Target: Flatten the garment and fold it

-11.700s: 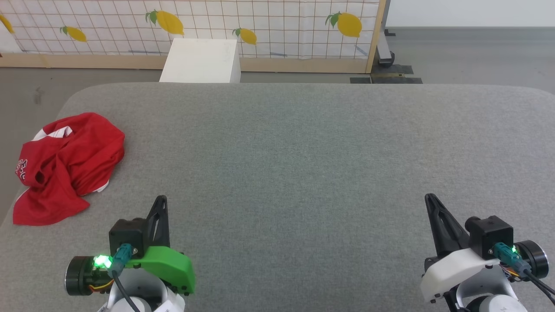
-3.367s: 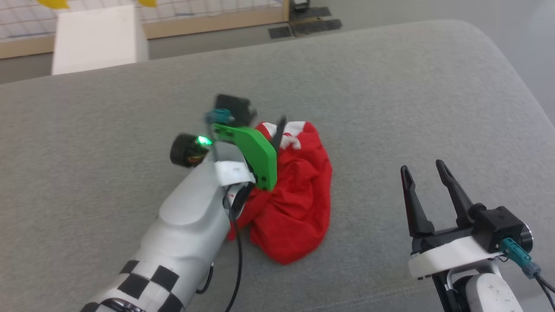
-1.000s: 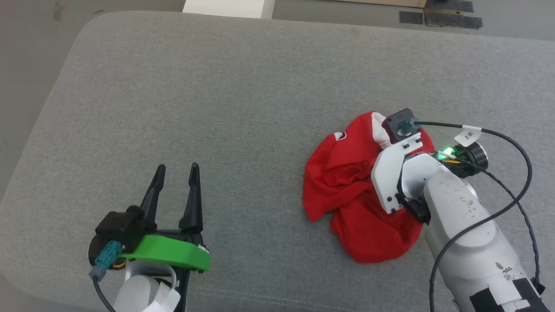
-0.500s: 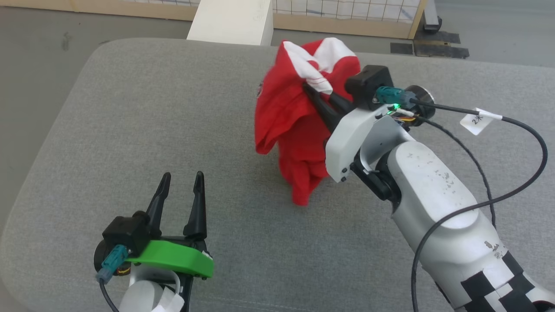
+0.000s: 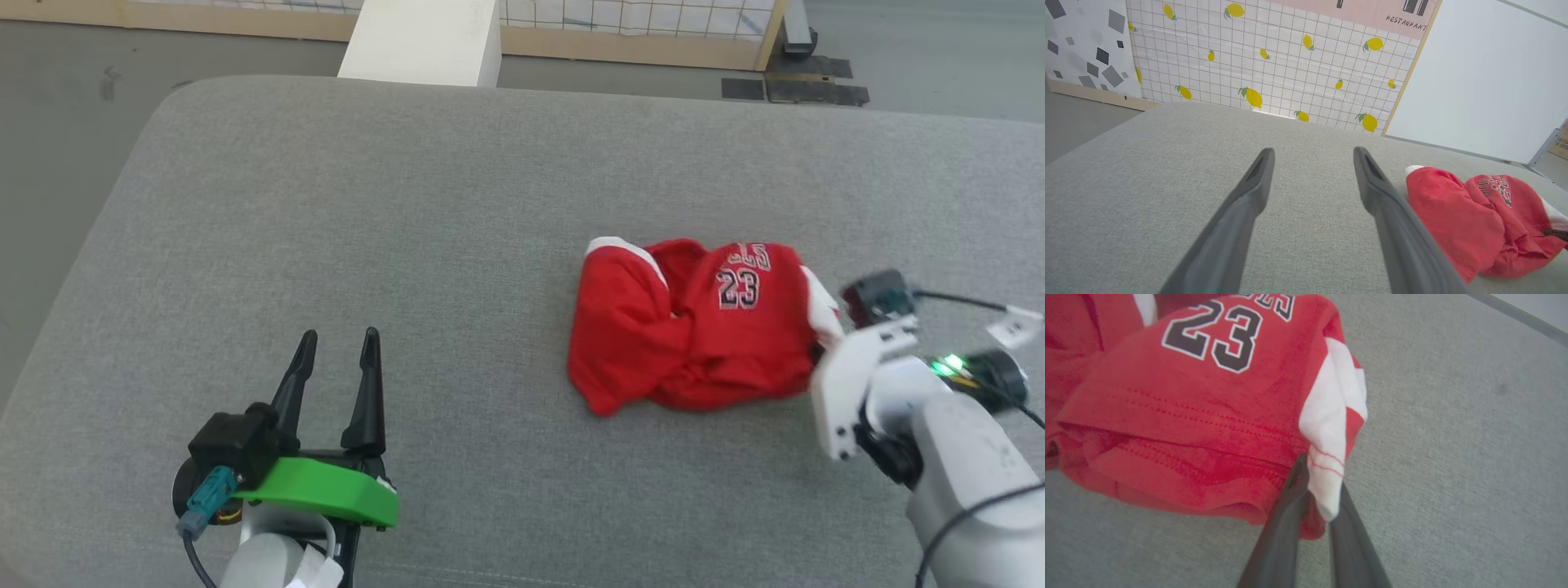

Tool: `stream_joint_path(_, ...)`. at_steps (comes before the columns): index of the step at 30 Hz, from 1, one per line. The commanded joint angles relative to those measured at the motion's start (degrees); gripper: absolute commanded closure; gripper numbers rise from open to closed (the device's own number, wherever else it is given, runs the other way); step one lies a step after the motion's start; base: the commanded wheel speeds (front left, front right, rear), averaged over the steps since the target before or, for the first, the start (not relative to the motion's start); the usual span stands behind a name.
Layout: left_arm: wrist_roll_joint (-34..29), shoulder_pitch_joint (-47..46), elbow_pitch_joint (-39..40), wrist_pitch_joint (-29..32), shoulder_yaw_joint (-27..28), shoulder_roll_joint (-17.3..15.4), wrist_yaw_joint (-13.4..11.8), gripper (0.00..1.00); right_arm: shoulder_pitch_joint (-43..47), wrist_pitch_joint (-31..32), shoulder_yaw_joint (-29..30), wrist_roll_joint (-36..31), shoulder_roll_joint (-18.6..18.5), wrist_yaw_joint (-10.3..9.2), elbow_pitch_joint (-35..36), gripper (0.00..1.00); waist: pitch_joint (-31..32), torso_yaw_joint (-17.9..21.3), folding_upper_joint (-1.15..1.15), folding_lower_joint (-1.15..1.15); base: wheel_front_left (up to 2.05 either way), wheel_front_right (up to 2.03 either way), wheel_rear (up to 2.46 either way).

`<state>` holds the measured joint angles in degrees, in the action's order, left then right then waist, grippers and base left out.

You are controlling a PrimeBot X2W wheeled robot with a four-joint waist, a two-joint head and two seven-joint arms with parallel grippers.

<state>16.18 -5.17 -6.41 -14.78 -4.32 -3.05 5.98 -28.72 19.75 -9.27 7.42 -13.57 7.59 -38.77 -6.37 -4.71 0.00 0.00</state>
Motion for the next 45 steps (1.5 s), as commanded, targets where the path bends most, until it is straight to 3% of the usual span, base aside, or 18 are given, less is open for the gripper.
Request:
stream_joint_path(1,-0.02,0.17,0.24,-0.22,0.2,0.17,-0.1,0.0,2.05,0.42,3.31,-2.03,0.21,-0.1,1.05,0.0,0.02,0.45,0.0,0.0,0.0,0.0,0.0)
stream_joint_path(6,0.0,0.46,0.0,-0.22,0.18,0.17,-0.13,0.0,9.68,0.97,14.79,-8.14,3.51,-0.1,9.03,0.0,0.69,1.66,0.0,0.0,0.0,0.0,0.0)
stream_joint_path(10,0.02,0.51,-0.24,-0.22,0.06,0.17,-0.1,0.0,15.55,-2.36,19.29,-9.6,7.81,-0.1,19.75,0.0,1.53,2.12,0.0,0.0,0.0,0.0,0.0)
stream_joint_path(13,0.07,0.5,-0.28,-0.22,-0.07,0.17,-0.07,0.0,19.65,-5.78,17.4,-8.9,9.38,-0.1,27.01,0.0,1.82,2.17,0.0,0.0,0.0,0.0,0.0)
stream_joint_path(18,0.08,0.34,-0.03,-0.22,-0.05,0.17,-0.06,0.0,23.88,-8.25,8.59,-6.5,10.27,-0.1,33.77,0.0,1.46,2.44,0.0,0.0,0.0,0.0,0.0)
stream_joint_path(22,0.07,-0.26,0.15,-0.22,-0.24,0.17,-0.01,0.0,22.24,-6.8,1.16,-6.86,10.36,-0.1,32.55,0.0,0.46,2.25,0.0,0.0,0.0,0.0,0.0)
stream_joint_path(28,0.53,-1.58,0.19,-0.22,-1.17,0.17,0.11,0.0,15.69,-4.68,-5.52,-8.32,10.49,-0.1,26.71,0.0,-1.61,0.35,0.0,0.0,0.0,0.0,0.0)
stream_joint_path(37,1.36,-2.36,0.08,-0.22,-2.03,0.17,-0.15,0.0,8.56,-2.11,-7.66,-12.21,10.63,-0.1,17.18,0.0,-3.58,-2.99,0.0,0.0,0.0,0.0,0.0)
stream_joint_path(40,1.53,-2.38,0.09,-0.22,-2.05,0.17,-0.29,0.0,6.9,-2.98,-6.88,-12.95,10.66,-0.1,15.41,0.74,-3.72,-3.54,0.0,0.0,0.0,0.0,0.0)
stream_joint_path(41,1.55,-2.36,0.05,-0.22,-2.08,0.17,-0.31,0.0,6.49,-3.27,-6.74,-12.94,10.67,-0.1,15.07,0.91,-3.68,-3.66,0.0,0.0,0.0,0.0,0.0)
stream_joint_path(42,1.58,-2.34,0.0,-0.22,-2.13,0.17,-0.32,0.0,6.04,-3.6,-6.64,-12.77,10.67,-0.1,14.67,1.0,-3.61,-3.77,0.0,0.0,0.0,0.0,0.0)
stream_joint_path(45,1.62,-2.21,-0.26,-0.22,-2.27,0.17,-0.34,0.0,5.0,-4.66,-6.54,-12.12,10.68,-0.1,13.8,1.0,-3.1,-4.0,0.0,0.0,0.0,0.0,0.0)
